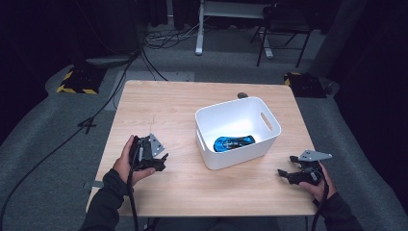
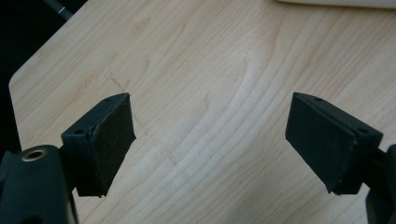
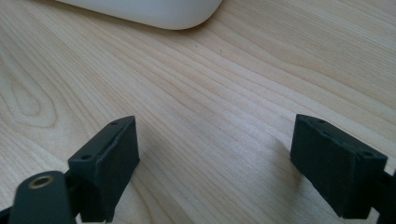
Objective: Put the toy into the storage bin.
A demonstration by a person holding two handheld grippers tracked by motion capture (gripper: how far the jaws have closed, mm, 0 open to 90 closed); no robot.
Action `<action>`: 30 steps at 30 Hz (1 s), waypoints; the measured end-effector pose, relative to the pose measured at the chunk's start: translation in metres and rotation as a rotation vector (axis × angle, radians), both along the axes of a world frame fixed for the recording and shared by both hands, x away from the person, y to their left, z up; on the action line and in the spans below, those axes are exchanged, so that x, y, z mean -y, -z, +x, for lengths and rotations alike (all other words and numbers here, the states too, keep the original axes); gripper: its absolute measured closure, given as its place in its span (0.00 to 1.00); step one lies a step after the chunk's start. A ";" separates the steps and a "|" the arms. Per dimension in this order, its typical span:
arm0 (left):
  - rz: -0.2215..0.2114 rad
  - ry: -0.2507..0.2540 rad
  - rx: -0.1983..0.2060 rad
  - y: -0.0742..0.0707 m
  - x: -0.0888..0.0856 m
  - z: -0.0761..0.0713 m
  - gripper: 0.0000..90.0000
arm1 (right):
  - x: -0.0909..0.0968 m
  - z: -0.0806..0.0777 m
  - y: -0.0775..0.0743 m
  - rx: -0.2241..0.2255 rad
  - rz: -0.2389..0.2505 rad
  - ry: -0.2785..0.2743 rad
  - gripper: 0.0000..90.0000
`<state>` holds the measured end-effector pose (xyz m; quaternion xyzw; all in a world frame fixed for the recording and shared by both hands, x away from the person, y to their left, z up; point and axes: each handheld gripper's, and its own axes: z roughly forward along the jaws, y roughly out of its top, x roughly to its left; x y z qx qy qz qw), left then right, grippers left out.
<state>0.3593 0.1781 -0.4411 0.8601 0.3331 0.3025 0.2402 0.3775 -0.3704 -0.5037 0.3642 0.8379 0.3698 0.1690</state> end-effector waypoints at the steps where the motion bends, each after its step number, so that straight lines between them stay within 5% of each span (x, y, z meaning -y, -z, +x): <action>1: 0.003 -0.004 0.005 0.002 -0.001 -0.001 0.18 | 0.000 0.000 0.000 -0.001 0.001 0.000 0.17; 23: -0.033 -0.057 -0.046 0.035 -0.028 -0.026 0.18 | 0.000 0.000 0.000 -0.001 0.001 0.001 0.17; 30: -0.111 -0.079 -0.085 0.047 -0.040 -0.031 0.18 | 0.000 0.000 0.000 -0.003 0.004 0.004 0.17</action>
